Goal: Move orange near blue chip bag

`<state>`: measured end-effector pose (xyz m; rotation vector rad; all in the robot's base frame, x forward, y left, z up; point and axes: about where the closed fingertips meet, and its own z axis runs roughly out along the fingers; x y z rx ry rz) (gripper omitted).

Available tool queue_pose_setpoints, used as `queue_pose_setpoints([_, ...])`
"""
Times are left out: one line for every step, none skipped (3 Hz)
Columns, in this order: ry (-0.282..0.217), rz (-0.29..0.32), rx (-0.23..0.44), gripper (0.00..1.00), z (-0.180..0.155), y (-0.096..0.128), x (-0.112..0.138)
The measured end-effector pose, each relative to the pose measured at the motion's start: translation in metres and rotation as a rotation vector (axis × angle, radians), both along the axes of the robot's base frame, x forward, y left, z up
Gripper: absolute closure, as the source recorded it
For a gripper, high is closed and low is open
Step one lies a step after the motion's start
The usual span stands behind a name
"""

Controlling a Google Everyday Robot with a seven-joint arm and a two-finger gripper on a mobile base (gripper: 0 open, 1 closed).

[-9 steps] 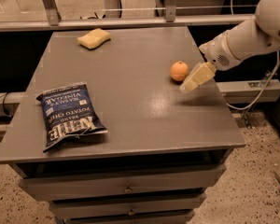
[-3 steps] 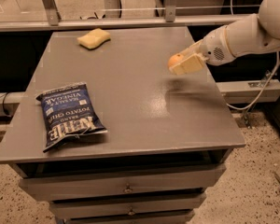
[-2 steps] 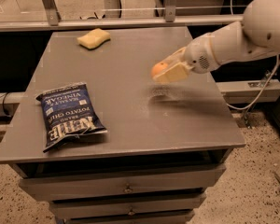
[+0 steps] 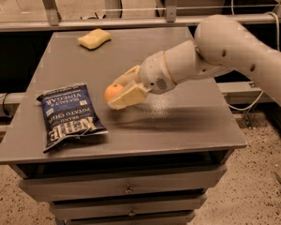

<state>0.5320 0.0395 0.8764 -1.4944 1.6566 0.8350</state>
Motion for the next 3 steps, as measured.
queue_pose_setpoints([-0.015, 0.089, 0.019, 0.82, -0.006, 0.04, -0.016])
queue_pose_setpoints([-0.044, 0.139, 0.008, 0.59, -0.019, 0.059, -0.019])
queue_pose_setpoints([-0.081, 0.148, -0.01, 0.35, -0.028, 0.061, -0.015])
